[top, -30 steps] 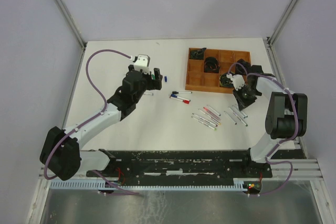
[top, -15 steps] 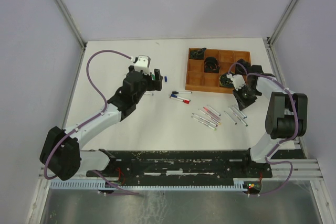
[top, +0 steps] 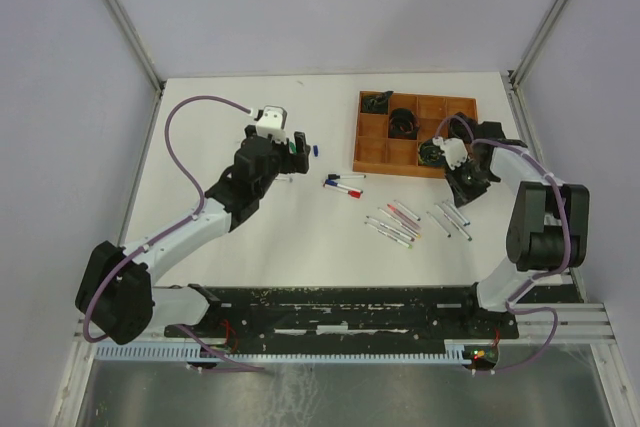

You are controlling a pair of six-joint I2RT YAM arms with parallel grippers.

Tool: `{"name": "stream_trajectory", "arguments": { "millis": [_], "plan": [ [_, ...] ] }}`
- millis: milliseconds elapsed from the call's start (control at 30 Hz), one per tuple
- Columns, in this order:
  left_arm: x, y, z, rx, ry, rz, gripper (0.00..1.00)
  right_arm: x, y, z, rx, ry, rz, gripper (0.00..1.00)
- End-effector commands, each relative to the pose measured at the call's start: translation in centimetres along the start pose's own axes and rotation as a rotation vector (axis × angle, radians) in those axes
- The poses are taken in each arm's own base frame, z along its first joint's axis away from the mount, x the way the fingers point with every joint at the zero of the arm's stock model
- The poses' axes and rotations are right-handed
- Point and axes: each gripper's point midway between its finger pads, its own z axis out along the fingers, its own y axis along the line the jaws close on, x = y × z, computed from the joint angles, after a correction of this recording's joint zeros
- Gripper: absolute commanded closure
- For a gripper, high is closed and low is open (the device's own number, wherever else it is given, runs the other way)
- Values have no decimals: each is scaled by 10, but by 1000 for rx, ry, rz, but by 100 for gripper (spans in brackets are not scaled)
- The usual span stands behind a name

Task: Open the pen caps
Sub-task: Place the pen at the center of the board, then pick up the pen from the center of the board.

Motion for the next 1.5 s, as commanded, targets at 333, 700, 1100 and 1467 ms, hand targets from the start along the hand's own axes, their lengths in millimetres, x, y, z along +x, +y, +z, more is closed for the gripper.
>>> {"name": "stream_trajectory", "arguments": {
  "millis": [333, 700, 1100, 1467],
  "plan": [
    [-31, 4, -10, -33, -121, 16, 7, -58, 55, -91, -100, -438, -93, 69],
    [-4, -38, -11, 109, 83, -276, 13, -75, 121, -152, -280, -701, -221, 54],
    [85, -64, -10, -247, 317, -588, 26, -68, 121, -154, -166, -670, -309, 52],
    [115, -82, 18, -458, 444, -569, 51, -68, 122, -151, -168, -660, -314, 52]
  ]
}}
